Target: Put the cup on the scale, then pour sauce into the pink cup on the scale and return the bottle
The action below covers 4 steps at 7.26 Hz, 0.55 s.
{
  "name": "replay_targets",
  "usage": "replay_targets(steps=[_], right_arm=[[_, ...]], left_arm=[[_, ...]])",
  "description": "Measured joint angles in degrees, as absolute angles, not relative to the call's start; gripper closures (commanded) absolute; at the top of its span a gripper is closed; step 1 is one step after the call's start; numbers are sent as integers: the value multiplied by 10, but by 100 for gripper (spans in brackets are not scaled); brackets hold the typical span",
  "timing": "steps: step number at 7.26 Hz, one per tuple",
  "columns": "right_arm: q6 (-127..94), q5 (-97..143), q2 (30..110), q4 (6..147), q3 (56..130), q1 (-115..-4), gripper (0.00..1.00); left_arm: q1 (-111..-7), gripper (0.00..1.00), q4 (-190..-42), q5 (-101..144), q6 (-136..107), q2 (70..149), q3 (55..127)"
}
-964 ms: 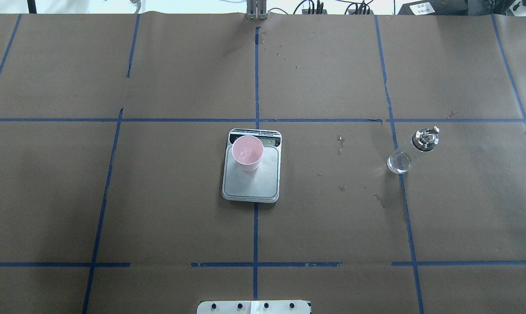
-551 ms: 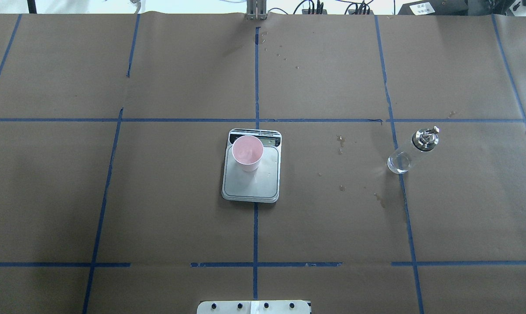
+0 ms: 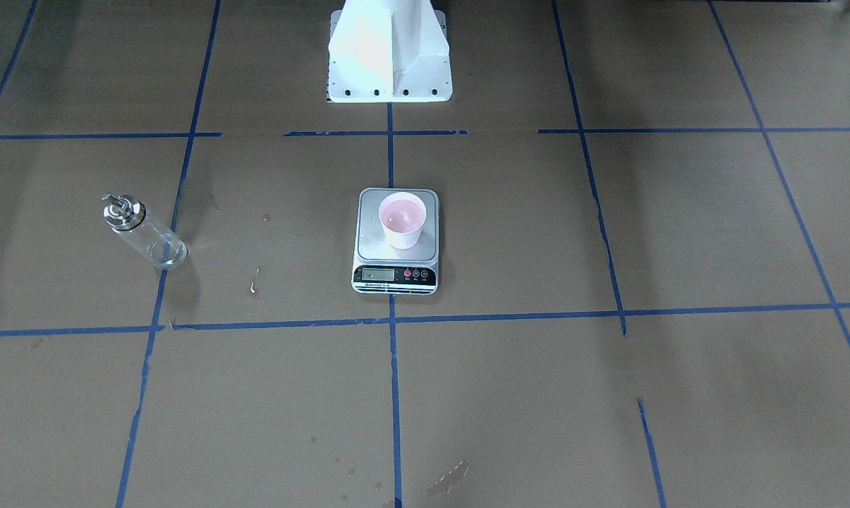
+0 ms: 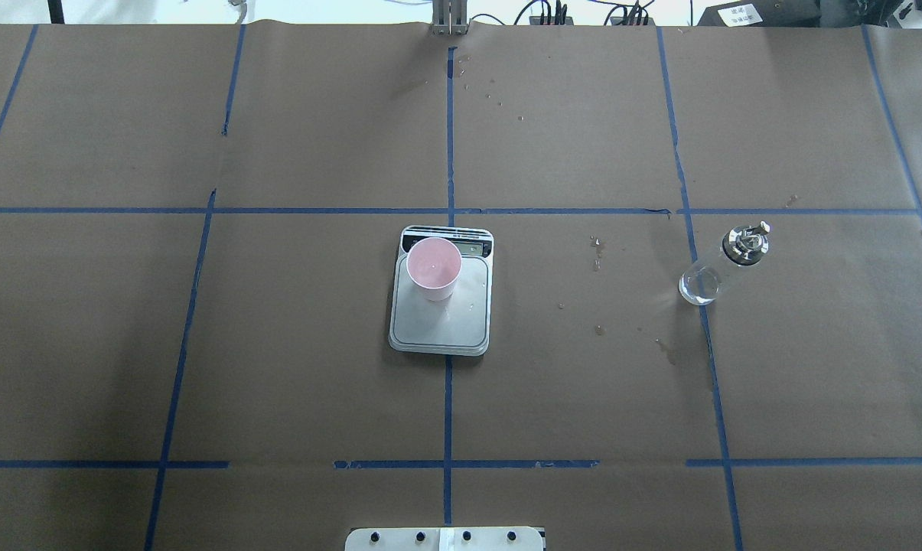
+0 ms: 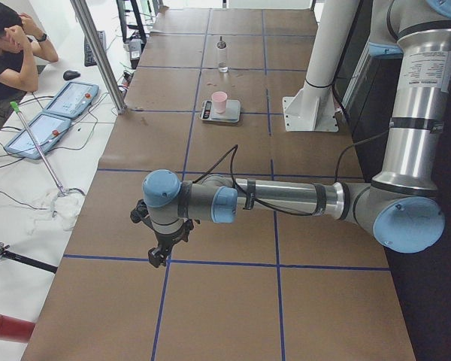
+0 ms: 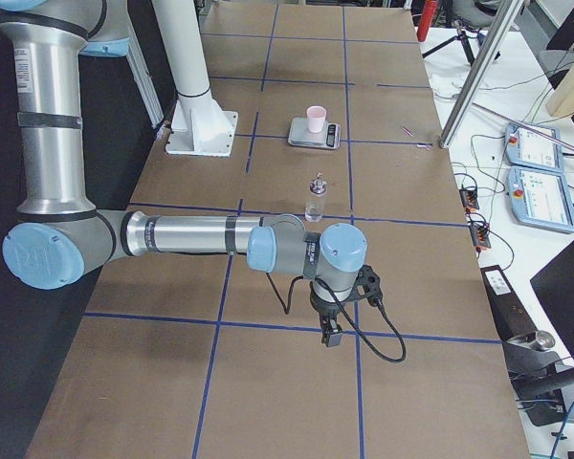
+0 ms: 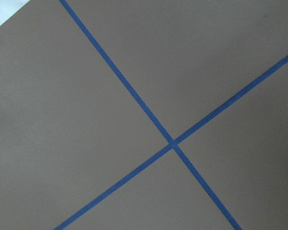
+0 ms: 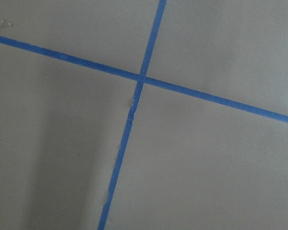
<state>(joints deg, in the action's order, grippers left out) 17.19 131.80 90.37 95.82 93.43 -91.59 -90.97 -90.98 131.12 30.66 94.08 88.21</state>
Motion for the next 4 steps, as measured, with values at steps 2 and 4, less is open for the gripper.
replay_targets(steps=[2, 4], right_arm=[[96, 1340, 904, 948, 941, -917, 0], [65, 1346, 906, 945, 946, -917, 0]], left_arm=[[-910, 0, -901, 1311, 306, 918, 880], [-910, 0, -887, 1312, 279, 911, 882]])
